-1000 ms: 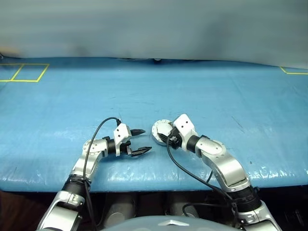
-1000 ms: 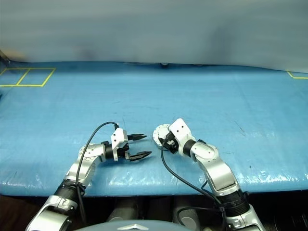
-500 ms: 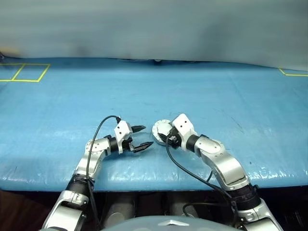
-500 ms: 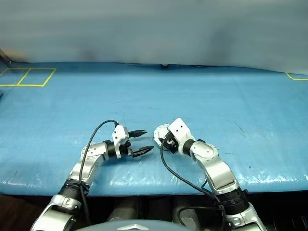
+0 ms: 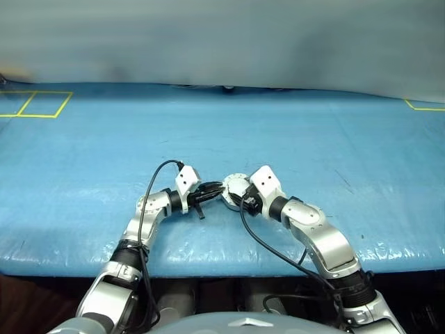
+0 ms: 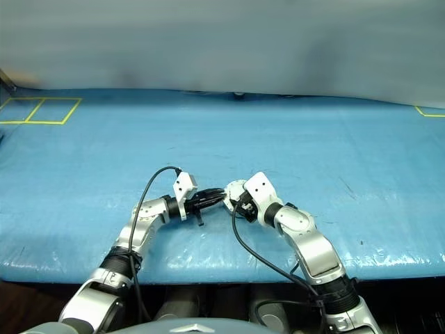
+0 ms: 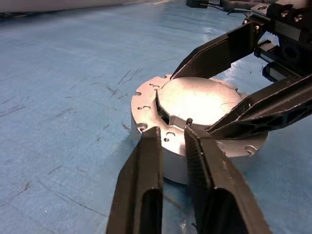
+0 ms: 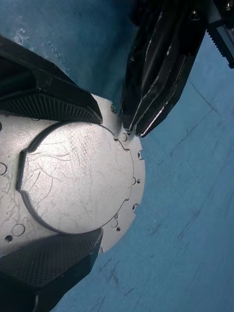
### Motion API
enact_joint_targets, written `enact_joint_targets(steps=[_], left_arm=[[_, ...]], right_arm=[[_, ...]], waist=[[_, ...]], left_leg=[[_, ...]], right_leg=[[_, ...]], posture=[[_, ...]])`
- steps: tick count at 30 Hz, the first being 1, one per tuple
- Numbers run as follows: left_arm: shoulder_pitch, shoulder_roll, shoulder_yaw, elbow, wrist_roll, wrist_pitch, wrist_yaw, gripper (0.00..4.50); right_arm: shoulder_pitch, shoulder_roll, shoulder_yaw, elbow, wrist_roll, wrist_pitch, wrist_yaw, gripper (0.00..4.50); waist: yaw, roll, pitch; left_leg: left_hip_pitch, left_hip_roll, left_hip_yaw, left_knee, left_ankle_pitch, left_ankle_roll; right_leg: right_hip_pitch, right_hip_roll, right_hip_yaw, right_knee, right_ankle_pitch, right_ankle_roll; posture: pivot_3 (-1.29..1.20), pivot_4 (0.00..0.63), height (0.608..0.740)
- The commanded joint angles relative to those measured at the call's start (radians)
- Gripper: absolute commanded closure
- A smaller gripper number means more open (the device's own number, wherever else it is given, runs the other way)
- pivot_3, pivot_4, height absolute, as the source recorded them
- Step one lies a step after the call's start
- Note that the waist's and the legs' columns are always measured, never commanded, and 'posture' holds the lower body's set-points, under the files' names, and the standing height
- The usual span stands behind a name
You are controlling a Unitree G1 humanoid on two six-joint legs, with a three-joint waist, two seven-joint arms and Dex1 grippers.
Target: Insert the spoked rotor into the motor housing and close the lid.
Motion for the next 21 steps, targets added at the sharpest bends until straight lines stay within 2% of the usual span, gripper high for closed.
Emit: enact_joint_targets(steps=[1, 21], left_arm=[[-0.017, -0.005, -0.012, -0.008, 0.013, -0.008, 0.002, 4.45], [-0.007, 0.002, -0.065, -0.032, 0.049, 0.032, -0.019, 4.45]], right_arm=[[0.057, -0.020, -0.002, 0.103, -0.042, 0.065, -0.038, 1.48], [0.071, -0.003, -0.006, 0.074, -0.016, 0.075, -0.024, 1.48]], waist=[[0.000, 0.000, 0.000], [0.006, -0.001, -0.001]], left_leg=[[0.000, 0.000, 0.000, 0.000, 0.000, 0.000], [0.001, 0.000, -0.004, -0.009, 0.000, 0.000]], right_leg=[[0.000, 0.000, 0.000, 0.000, 0.000, 0.000], [0.004, 0.000, -0.005, -0.012, 0.001, 0.002]], posture=[[0.00, 0.150, 0.740], [0.00, 0.150, 0.740]])
